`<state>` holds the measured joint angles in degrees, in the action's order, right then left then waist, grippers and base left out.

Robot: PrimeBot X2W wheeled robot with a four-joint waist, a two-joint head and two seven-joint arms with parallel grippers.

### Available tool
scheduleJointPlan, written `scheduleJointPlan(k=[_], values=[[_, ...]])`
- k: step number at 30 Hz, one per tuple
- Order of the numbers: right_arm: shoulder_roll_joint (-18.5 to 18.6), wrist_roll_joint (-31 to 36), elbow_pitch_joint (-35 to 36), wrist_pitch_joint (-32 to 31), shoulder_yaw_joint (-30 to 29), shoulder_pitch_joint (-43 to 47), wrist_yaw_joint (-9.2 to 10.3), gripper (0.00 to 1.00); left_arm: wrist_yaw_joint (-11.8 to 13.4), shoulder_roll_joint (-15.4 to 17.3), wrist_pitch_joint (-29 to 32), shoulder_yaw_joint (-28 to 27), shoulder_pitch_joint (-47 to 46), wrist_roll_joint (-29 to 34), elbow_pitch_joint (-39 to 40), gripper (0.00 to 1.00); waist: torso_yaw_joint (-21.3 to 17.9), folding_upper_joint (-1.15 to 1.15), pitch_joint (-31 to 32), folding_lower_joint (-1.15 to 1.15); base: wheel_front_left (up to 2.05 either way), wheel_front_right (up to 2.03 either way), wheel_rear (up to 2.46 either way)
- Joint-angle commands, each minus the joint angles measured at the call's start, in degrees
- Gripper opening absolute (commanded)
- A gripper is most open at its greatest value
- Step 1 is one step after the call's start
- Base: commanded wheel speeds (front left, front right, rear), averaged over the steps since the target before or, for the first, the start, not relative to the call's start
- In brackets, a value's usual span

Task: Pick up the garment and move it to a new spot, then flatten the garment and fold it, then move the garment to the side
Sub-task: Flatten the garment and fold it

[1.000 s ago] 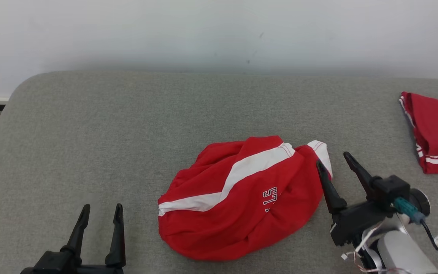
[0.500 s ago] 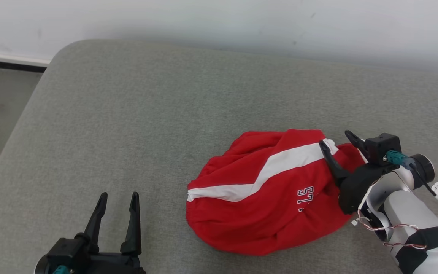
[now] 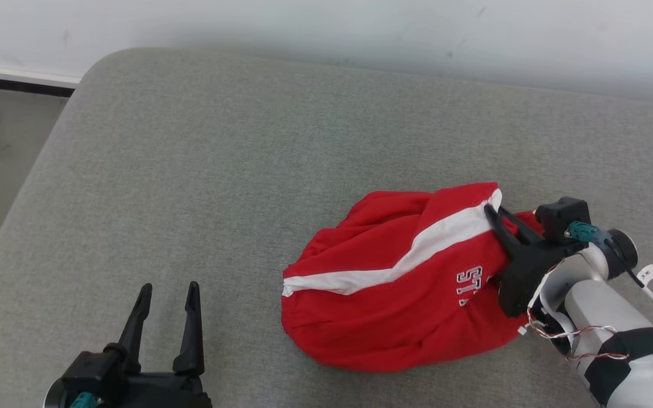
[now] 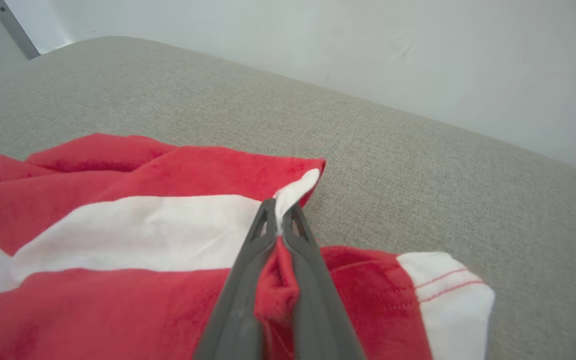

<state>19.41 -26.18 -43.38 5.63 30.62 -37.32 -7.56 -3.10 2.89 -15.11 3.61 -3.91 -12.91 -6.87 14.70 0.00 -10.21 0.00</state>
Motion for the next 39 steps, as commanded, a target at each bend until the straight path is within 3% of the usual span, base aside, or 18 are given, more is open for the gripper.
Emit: scheduleJointPlan(k=[1, 9, 16, 23, 29, 30, 32, 33, 39], values=[[0.49, -0.36, -0.16, 1.79, 0.1, -0.92, 0.18, 0.0, -0.31, -0.01, -0.01, -0.41, -0.21, 0.54, -0.08, 1.0, -1.12, 0.0, 0.68, 0.0, 0.0, 0.0, 0.0], [0.91, 0.45, 3.14, 8.98, -1.27, 1.6, 0.18, 0.0, -0.84, 0.0, -0.01, -2.1, 1.93, 1.06, -0.42, 1.0, -6.02, 0.0, 2.87, 0.0, 0.0, 0.0, 0.0], [1.73, 3.14, 18.25, 9.48, -9.25, 14.21, 0.18, 0.0, -1.3, 0.0, -0.01, -2.57, 2.68, 0.58, -0.85, 1.0, -10.28, 0.0, 3.53, 0.0, 0.0, 0.0, 0.0], [-0.15, 5.08, 28.85, 9.49, -15.46, 27.77, 0.18, 0.0, -1.44, 0.0, -0.01, -2.78, 3.01, 1.04, -1.25, 1.0, -12.69, 0.0, 3.83, 0.0, 0.0, 0.0, 0.0], [-3.67, 4.83, 29.53, 9.49, -18.91, 35.54, 0.18, 0.0, -1.84, 0.0, -0.01, -2.98, 3.17, 1.53, -1.73, 1.0, -14.1, 0.0, 4.23, 0.0, 0.0, 0.0, 0.0], [-4.31, 4.82, 29.09, 9.49, -19.38, 36.35, 0.18, 0.05, -1.93, 0.01, -0.01, -3.04, 3.24, 1.6, -1.8, 1.0, -14.25, 0.0, 4.34, 0.0, 0.0, 0.0, 0.0], [-5.32, 5.78, 28.04, 9.5, -20.22, 37.31, 0.18, 0.34, -2.08, 0.0, -0.01, -3.09, 3.35, 1.68, -1.95, 1.0, -14.47, 0.0, 4.67, 0.0, 0.0, 0.0, 0.0], [-5.95, 6.14, 27.59, 9.5, -20.61, 37.6, 0.18, 1.0, -2.14, 0.0, -0.01, -3.16, 3.45, 1.71, -2.02, 1.0, -14.6, 0.0, 4.94, 0.0, 0.0, 0.0, 0.0], [-8.65, 7.56, 28.12, 9.5, -24.03, 38.47, 0.18, 1.0, -2.28, 0.01, -0.01, -3.88, 4.48, 1.89, -2.17, 1.0, -15.32, 0.0, 6.28, 0.0, 0.0, 0.0, 0.0]])
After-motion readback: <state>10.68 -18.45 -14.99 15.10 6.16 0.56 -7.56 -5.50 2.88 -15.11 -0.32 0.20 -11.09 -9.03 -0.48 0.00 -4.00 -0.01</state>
